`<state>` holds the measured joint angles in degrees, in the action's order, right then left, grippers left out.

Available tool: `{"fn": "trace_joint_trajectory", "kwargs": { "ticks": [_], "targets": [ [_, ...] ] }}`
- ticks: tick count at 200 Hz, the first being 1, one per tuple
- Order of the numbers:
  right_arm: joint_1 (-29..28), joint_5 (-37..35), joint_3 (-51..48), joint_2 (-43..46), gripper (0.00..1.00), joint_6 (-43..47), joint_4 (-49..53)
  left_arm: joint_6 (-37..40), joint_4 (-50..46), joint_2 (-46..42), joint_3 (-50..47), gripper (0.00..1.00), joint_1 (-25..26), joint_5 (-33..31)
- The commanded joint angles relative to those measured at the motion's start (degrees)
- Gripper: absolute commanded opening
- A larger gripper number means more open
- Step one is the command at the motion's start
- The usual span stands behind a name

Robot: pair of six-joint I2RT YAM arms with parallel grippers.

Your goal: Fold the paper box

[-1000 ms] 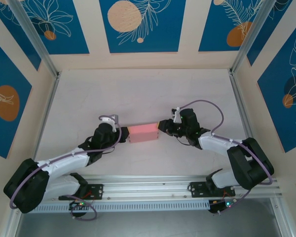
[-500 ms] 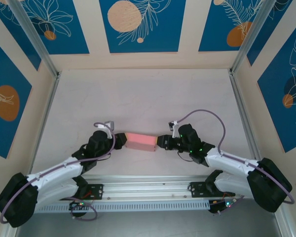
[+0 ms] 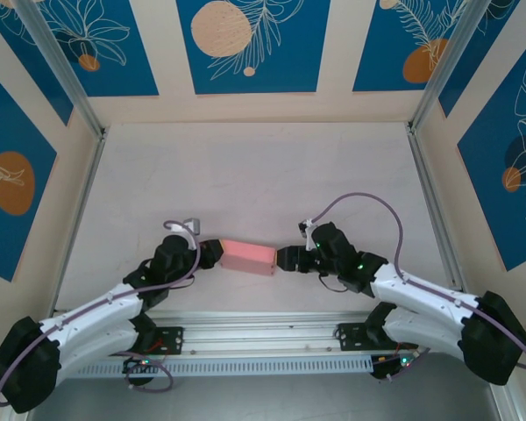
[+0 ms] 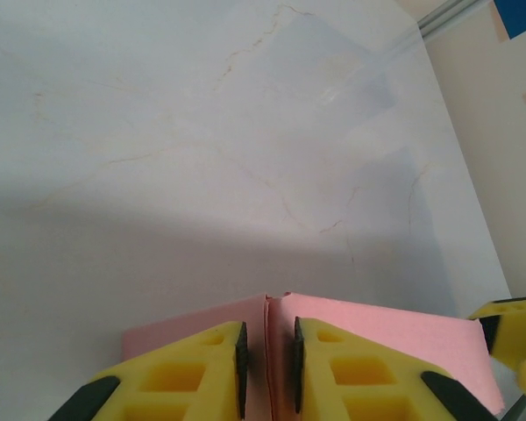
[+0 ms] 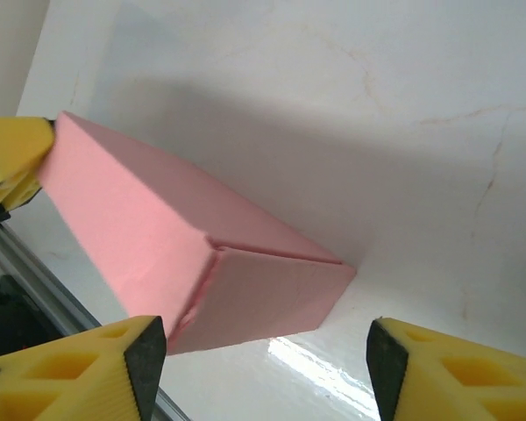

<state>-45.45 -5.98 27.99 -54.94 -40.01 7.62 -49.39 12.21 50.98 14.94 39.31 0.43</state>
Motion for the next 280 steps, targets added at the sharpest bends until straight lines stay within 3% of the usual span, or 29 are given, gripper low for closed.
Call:
{"fn": "trace_joint_trajectory", "kwargs": {
  "ticks": [1, 59, 103, 137, 196, 213, 241, 258, 280],
  "targets": [
    [-0.98, -2.85, 7.09, 2.17, 0.71, 12.65, 12.88, 1.13, -11.93, 2.70, -2.15, 0.20, 0.46, -0.25],
    [-8.00, -7.14, 15.90, -8.85, 0.91, 27.54, 16.99, 0.96, -12.68, 2.30, -2.10, 0.19, 0.68, -0.69],
    [-9.57, -14.06, 21.93, -19.72, 0.94, 35.80, 17.08, 0.96, -13.08, 1.86, -2.08, 0.18, 0.73, -0.47],
    [-10.29, -14.03, 24.34, -24.51, 0.93, 40.03, 16.31, 0.96, -13.80, 0.88, -2.09, 0.18, 0.76, -0.47],
    [-12.80, -15.15, 25.09, -29.00, 0.64, 43.44, 14.71, 1.05, -13.95, 0.24, -2.11, 0.18, 0.69, -0.70],
    [-13.69, -17.97, 25.36, -29.83, 0.60, 43.78, 14.87, 1.13, -14.22, 0.00, -1.78, 0.18, 0.70, -0.69],
    [-16.31, -26.49, 25.61, -30.96, 0.41, 45.32, 14.70, 1.46, -16.48, -1.74, -0.22, 0.20, 0.70, -1.33],
    [-17.45, -32.17, 26.03, -31.58, 0.31, 46.22, 14.62, 2.55, -19.98, -4.38, 2.31, 0.29, 0.65, -3.25],
    [-18.15, -38.64, 26.72, -32.31, 0.26, 47.70, 14.45, 5.49, -25.38, -8.07, 6.98, 0.54, -0.21, -7.23]
  ]
}}
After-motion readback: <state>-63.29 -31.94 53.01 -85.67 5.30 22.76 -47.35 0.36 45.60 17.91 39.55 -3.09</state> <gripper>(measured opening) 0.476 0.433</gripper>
